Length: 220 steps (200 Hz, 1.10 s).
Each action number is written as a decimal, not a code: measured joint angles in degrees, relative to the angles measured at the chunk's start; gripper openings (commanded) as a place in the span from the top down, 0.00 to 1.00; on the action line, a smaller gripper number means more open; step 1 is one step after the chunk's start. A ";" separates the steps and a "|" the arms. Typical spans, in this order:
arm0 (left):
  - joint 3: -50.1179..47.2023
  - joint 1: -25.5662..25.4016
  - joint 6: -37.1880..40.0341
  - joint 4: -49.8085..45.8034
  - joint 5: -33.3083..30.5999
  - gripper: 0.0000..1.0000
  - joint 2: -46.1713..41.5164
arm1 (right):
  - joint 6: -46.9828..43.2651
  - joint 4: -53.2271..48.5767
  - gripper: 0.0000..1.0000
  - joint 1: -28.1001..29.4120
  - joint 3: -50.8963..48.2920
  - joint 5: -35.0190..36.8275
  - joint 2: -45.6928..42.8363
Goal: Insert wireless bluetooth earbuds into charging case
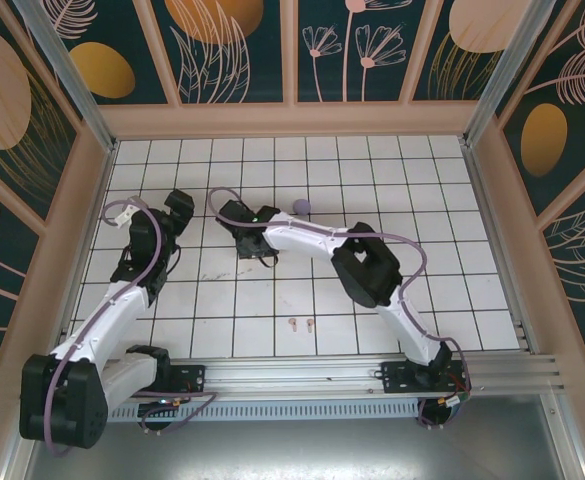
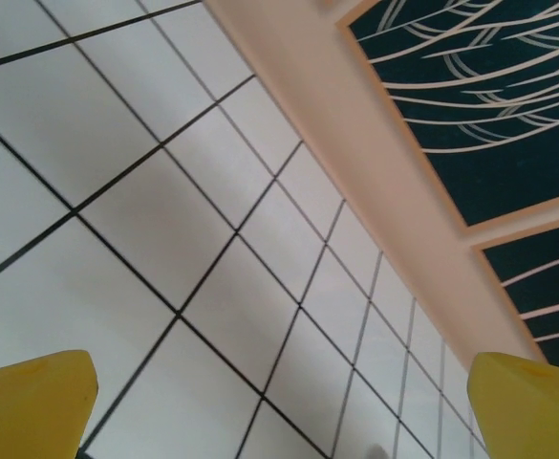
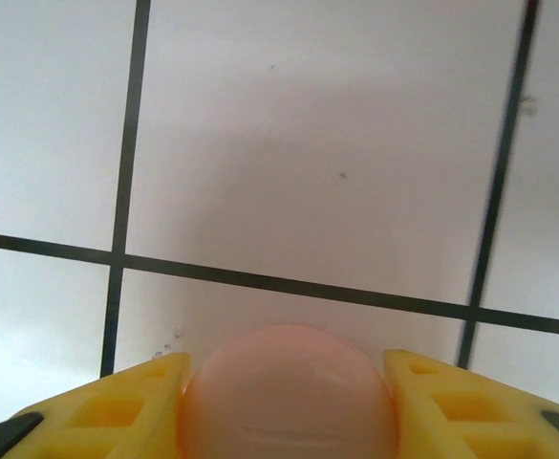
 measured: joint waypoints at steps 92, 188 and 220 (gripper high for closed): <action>-3.61 -0.46 1.88 22.32 19.91 0.01 7.63 | 0.11 8.94 0.66 -8.50 -12.70 -3.65 -18.80; -3.69 -12.50 1.84 49.57 31.36 0.06 31.17 | 6.40 16.46 0.66 -19.82 -28.87 -9.88 -33.46; -3.32 -16.46 1.36 57.64 31.58 0.10 38.05 | 9.57 18.18 0.66 -20.59 -29.24 -10.84 -33.97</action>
